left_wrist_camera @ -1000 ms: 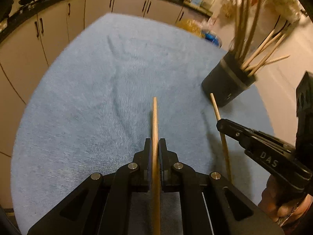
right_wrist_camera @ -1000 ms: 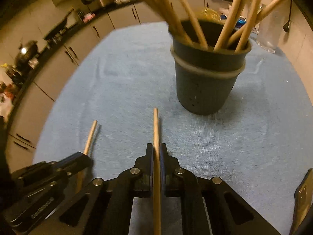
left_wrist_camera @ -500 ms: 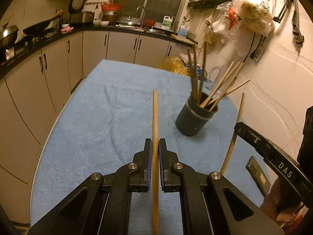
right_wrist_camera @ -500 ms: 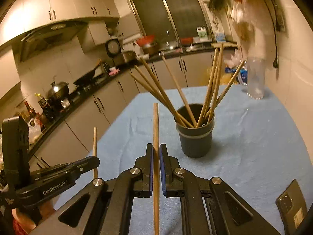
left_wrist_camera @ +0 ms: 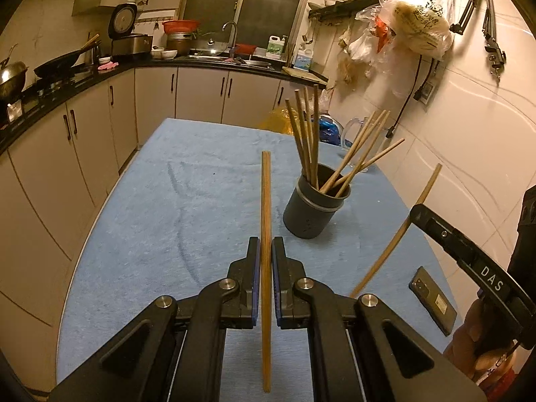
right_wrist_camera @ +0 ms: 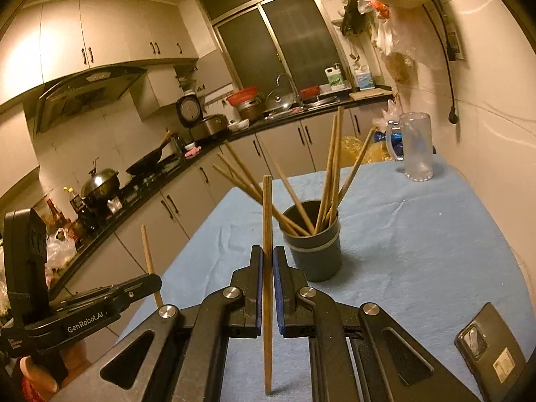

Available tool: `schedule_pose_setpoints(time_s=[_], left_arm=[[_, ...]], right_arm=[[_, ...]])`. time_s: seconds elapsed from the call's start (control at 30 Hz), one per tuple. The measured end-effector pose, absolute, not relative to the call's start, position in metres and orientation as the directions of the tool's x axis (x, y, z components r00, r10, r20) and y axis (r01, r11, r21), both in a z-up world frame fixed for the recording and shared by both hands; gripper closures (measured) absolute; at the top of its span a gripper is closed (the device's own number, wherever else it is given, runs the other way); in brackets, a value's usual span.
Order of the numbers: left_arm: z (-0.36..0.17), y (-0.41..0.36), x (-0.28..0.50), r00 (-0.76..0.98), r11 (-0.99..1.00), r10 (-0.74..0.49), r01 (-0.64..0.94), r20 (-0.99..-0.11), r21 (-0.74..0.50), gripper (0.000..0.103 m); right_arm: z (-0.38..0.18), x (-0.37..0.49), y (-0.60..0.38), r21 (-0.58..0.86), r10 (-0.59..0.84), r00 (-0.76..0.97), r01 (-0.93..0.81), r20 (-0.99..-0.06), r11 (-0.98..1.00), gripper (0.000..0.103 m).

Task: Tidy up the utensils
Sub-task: 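Lift both held chopsticks upright and carry them over the black cup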

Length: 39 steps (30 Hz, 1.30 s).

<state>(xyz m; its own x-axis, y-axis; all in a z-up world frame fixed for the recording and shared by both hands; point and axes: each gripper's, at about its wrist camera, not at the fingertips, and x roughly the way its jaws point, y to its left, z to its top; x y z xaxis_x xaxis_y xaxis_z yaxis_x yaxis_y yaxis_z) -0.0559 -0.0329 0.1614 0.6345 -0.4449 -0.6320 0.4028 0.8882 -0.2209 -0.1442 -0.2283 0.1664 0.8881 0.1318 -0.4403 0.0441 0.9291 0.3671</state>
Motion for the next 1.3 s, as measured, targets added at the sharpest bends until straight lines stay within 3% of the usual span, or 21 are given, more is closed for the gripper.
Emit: schedule_pose_setpoints(time_s=[1.3], left_arm=[[0.264,-0.099,-0.020,0.660,0.833,-0.534,0.519,-0.528,-0.194,0.097]], right_arm=[[0.261,-0.132,-0.301,0.395,0.028,0.960,0.089,-0.280,0.914,0.096]])
